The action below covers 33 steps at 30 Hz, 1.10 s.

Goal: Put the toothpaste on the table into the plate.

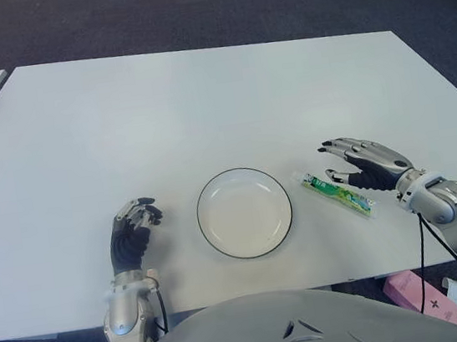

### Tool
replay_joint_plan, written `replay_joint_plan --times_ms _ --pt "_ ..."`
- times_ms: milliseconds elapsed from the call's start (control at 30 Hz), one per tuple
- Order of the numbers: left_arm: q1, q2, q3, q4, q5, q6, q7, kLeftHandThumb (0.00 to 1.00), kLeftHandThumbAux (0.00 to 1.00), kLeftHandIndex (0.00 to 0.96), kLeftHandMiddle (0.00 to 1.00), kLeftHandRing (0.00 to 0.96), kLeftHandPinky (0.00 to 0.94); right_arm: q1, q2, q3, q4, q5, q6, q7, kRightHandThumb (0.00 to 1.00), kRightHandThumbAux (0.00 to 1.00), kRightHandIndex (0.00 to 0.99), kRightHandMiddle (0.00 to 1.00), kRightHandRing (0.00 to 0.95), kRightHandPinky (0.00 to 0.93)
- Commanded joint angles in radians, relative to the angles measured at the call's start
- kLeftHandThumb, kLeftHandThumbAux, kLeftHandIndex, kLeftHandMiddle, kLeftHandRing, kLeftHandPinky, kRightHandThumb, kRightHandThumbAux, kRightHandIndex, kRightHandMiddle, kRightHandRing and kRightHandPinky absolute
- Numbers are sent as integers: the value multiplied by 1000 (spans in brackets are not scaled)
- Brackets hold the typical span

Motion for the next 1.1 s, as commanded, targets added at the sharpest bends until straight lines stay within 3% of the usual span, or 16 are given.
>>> replay_joint_plan --times_ms 33,533,867,1100 --pt "-1 -5 -6 18 2 -17 -2 702 720 432 576 556 527 34 -2 -14 -54 -38 54 37 562 116 0 0 0 0" --pt "6 -6 -7 14 -13 -14 -8 704 719 432 576 556 523 124 41 -9 -145 -167 161 64 561 130 0 0 0 0" --pt "4 -7 -8 21 -20 -16 -11 705 719 432 579 558 531 135 49 -13 -154 -178 169 66 562 132 0 0 0 0" --pt "11 -8 -11 17 -17 -23 -11 706 719 432 581 563 537 183 166 105 -93 -316 241 -20 572 130 0 0 0 0"
